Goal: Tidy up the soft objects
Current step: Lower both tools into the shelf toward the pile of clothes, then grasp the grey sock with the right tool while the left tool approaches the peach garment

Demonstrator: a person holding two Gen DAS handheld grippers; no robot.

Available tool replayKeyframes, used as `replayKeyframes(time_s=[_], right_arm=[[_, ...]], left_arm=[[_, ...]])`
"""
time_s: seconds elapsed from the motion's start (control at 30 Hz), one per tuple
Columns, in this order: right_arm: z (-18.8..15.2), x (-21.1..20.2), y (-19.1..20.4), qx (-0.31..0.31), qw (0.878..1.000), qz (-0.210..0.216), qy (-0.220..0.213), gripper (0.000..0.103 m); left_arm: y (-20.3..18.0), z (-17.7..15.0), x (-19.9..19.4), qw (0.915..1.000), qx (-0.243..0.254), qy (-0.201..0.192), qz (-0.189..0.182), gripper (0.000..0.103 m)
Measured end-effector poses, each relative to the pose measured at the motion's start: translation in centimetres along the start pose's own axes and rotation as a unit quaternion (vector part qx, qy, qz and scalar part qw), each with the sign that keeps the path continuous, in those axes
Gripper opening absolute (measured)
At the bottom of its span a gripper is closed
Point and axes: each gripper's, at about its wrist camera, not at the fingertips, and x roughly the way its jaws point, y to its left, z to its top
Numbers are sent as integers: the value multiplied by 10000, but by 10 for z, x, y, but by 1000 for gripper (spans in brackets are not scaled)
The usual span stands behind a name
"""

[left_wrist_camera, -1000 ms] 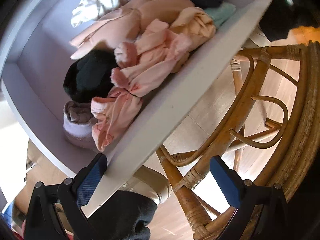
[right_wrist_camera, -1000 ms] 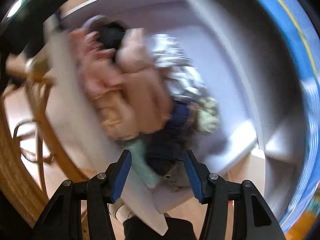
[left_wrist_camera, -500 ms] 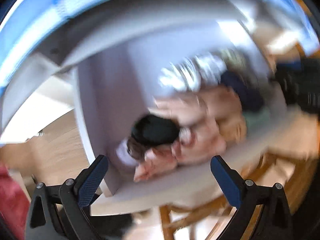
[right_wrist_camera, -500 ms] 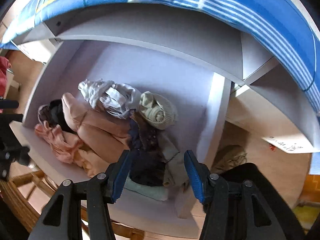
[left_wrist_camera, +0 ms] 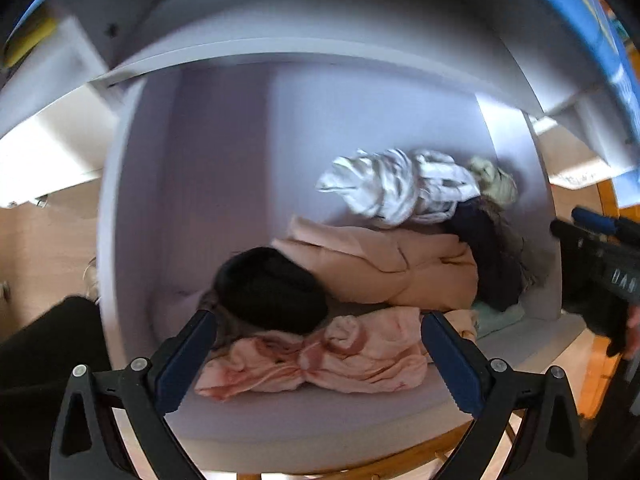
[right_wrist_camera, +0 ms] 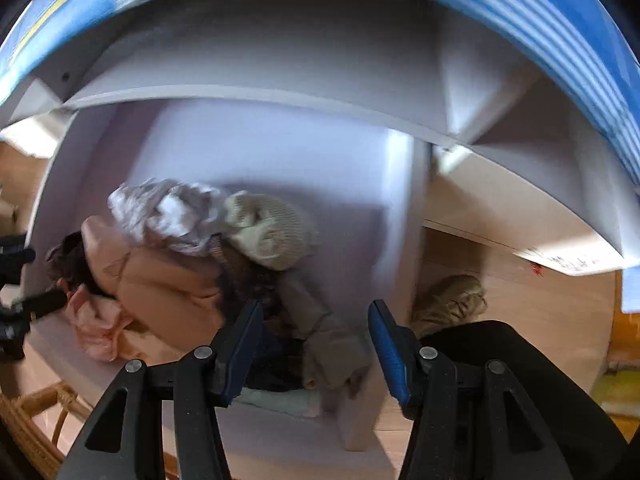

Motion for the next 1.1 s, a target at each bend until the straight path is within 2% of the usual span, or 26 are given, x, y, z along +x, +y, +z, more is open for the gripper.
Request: replayKeyframes(time_s=[0.1,0.23,0.37,0.57,0.83,1.1], right_arm=[[-1,-1,-18,369,9993,-25,2,55],[0,7,-29,651,9977,145,138,55],[5,31,-11,91,9988,-39,473,55],[9,66,18,-806,9920,-506,831,47],[4,103,25,-945,9856,-471,1324,44],[5,110,14,-717,9867,-368,1414,44]], left_arm=[[-9,6,8,9998,150,60,87,103],[-22,9,22,9999,32,99,46,103],[-24,8,32,9999,20,71,133,103],[-5,7,38,9994,-294,33,177,103],[8,6,30,9984,-400,-130,377,103],[-16,4,32,9957,284,-281,834,103]])
